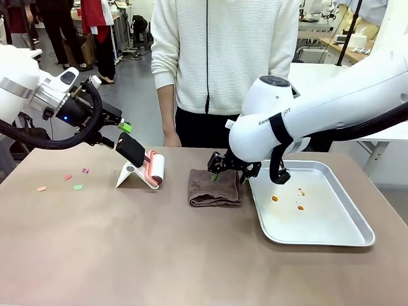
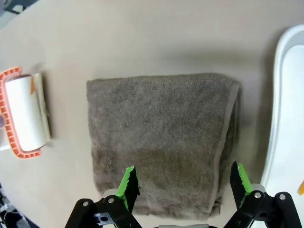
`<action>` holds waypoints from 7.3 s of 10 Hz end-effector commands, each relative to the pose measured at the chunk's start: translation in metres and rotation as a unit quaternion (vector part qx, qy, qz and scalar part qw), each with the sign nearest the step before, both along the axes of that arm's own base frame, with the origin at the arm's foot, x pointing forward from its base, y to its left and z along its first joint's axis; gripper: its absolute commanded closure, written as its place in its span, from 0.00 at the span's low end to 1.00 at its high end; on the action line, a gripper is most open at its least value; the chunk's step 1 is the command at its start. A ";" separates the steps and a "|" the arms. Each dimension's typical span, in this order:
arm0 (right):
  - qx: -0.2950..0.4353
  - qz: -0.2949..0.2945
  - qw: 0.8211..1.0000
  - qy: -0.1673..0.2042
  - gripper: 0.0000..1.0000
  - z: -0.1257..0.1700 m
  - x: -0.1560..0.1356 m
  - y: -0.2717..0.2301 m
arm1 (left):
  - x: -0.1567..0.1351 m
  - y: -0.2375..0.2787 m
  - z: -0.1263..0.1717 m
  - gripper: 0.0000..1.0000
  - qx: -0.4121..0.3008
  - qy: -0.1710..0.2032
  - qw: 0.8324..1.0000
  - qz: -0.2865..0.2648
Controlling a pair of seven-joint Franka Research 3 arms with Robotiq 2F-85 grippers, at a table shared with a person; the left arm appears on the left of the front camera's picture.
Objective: Clean the surface of the table.
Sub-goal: Hold the Lint Roller with your left hand and the towel with your right hand.
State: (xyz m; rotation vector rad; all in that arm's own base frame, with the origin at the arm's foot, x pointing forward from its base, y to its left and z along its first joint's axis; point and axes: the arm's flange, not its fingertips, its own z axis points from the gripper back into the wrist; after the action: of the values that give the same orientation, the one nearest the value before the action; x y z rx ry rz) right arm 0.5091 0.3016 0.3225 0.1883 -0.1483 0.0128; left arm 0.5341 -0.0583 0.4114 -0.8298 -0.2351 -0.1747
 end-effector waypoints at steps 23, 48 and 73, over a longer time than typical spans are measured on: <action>-0.044 -0.016 0.999 0.027 1.00 -0.018 0.013 0.014 | 0.009 -0.004 -0.012 1.00 0.044 0.023 0.999 -0.009; 0.076 -0.015 0.997 0.003 1.00 0.012 -0.005 -0.041 | 0.009 -0.003 -0.005 1.00 0.038 -0.007 0.999 0.011; 0.616 -0.057 0.770 -0.154 1.00 0.135 -0.237 -0.415 | -0.251 0.360 0.013 1.00 -0.345 -0.017 0.935 0.080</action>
State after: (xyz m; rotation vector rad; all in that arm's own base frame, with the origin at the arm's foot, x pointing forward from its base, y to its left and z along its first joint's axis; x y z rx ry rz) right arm 0.3064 -0.1308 0.4823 1.5000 -0.5015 -0.2004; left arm 0.2878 0.2858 0.4265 -1.4719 -0.3861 0.0900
